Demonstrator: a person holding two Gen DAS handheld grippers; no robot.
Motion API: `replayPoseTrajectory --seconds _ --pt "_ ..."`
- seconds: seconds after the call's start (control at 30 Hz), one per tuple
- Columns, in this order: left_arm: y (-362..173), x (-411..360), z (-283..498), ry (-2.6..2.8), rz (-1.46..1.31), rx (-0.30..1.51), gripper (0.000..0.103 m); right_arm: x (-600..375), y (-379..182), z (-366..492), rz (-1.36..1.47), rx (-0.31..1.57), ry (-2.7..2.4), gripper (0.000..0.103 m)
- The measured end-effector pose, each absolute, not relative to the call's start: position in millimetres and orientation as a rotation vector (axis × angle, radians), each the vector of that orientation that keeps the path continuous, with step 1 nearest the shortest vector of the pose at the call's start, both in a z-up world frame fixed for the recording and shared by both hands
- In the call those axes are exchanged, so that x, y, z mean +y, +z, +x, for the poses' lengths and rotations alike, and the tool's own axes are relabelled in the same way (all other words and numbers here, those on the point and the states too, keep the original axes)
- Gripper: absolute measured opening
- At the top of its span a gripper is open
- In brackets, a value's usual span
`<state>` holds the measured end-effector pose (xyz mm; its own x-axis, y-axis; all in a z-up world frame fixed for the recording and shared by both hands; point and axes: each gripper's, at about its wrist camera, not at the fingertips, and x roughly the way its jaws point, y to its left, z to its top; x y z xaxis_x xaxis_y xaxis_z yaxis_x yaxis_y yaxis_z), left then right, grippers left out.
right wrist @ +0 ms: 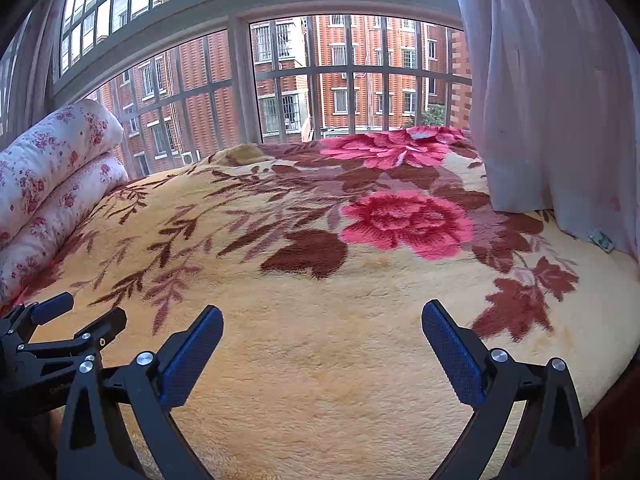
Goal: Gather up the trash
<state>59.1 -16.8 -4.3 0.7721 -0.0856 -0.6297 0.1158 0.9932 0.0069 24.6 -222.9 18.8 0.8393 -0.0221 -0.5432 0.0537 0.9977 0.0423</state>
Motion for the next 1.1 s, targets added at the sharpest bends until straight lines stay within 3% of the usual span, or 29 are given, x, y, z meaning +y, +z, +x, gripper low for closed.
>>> replayPoseTrajectory --seconds 1.1 --pt "-8 -3 61 -0.103 0.001 0.700 0.094 -218 16 25 0.047 0.594 -0.031 0.098"
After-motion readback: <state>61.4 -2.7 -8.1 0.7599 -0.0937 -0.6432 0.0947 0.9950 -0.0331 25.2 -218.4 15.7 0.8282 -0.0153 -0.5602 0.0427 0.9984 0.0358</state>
